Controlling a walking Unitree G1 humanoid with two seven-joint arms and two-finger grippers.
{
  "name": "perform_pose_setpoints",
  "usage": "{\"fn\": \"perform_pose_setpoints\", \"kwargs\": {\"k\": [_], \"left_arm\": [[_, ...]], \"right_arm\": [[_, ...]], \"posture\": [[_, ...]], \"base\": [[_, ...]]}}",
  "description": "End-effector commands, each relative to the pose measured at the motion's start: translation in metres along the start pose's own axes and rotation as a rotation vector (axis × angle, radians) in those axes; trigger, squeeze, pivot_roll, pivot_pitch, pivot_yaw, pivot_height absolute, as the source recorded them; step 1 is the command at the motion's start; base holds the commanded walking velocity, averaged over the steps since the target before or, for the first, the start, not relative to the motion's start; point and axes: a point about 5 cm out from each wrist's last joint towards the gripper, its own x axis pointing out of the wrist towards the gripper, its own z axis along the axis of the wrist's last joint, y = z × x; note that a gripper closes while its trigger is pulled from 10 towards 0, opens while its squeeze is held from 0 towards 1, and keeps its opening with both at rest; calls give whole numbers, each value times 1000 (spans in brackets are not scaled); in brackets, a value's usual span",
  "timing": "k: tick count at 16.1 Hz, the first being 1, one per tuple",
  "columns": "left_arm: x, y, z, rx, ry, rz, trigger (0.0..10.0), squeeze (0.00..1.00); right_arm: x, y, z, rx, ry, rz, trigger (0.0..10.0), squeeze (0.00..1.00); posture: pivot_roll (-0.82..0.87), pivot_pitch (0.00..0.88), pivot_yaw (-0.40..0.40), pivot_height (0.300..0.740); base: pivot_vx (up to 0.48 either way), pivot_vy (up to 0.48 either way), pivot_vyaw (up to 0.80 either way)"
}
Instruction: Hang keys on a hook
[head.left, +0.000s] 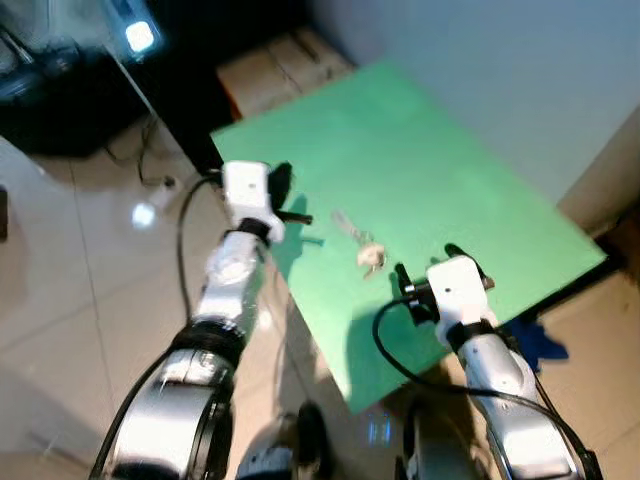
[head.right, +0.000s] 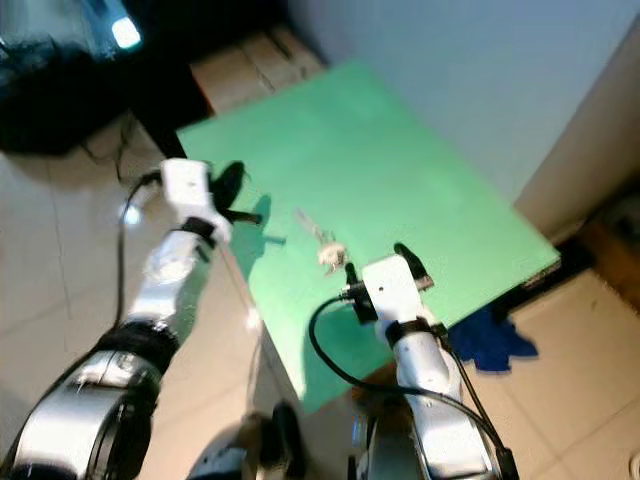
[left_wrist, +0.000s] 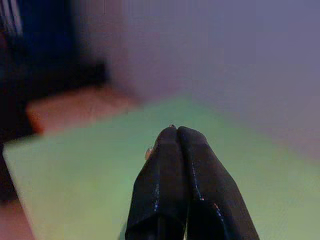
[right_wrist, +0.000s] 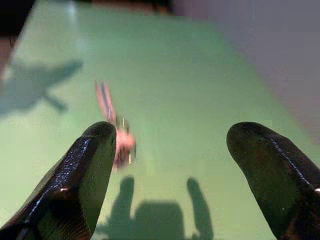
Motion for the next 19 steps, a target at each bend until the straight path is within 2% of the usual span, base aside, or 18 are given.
{"fn": "perform_pose_setpoints", "kwargs": {"k": [1, 2, 4, 5, 6, 7, 9, 10, 12, 15, 19], "left_arm": [[-9, 3, 3, -21, -10, -32, 0, 0], [-21, 4, 10, -27, -40, -56, 0, 0], [-46, 7, 21, 33, -69, -64, 0, 0], [-61, 15, 20, 37, -50, 14, 4039, 0], [-64, 17, 18, 35, -29, 36, 7098, 0], [-80, 19, 10, 58, 22, 60, 10000, 0], [-92, 17, 5, 113, 84, 84, 10000, 0], [-101, 15, 3, 175, 137, 95, 10000, 0], [-106, 13, 4, 158, 174, 121, 10000, 0], [-113, 9, 2, 140, 214, 97, 10000, 0], [-119, 5, -10, 203, 309, 78, 10000, 0]], "right_arm": [[0, 3, 5, 41, -27, 20, 10000, 0], [3, 2, 11, 72, -45, 24, 10000, 0], [6, -2, 15, 112, -62, 19, 10000, 0], [7, -3, 15, 115, -63, 18, 10000, 0], [7, -3, 15, 114, -63, 18, 10000, 0], [9, -1, 11, 111, -56, 36, 10000, 0], [9, 4, 8, 89, -55, 75, 10000, 0], [9, 12, 6, 95, -48, 115, 10000, 0], [10, 17, 4, 105, -40, 138, 10000, 0], [10, 23, 0, 111, -34, 158, 10000, 0], [7, 25, -13, 108, 3, 157, 10000, 0]], "posture": [[-212, 33, 137, 740], [-202, 23, 127, 740], [-169, 1, 96, 740], [-154, 1, 81, 740], [-146, 0, 72, 740], [-133, 4, 59, 740], [-113, 8, 39, 740], [-97, 11, 27, 740], [-81, 10, 20, 740], [-72, 8, 16, 740], [-58, 5, 11, 740]], "base": [[0, 0, 0], [0, 0, 0], [0, 0, 0], [0, 0, 0], [0, 0, 0], [0, 0, 800], [0, 0, 800], [0, 0, 800], [0, 0, 800], [0, 0, 800], [0, 0, 800]]}}
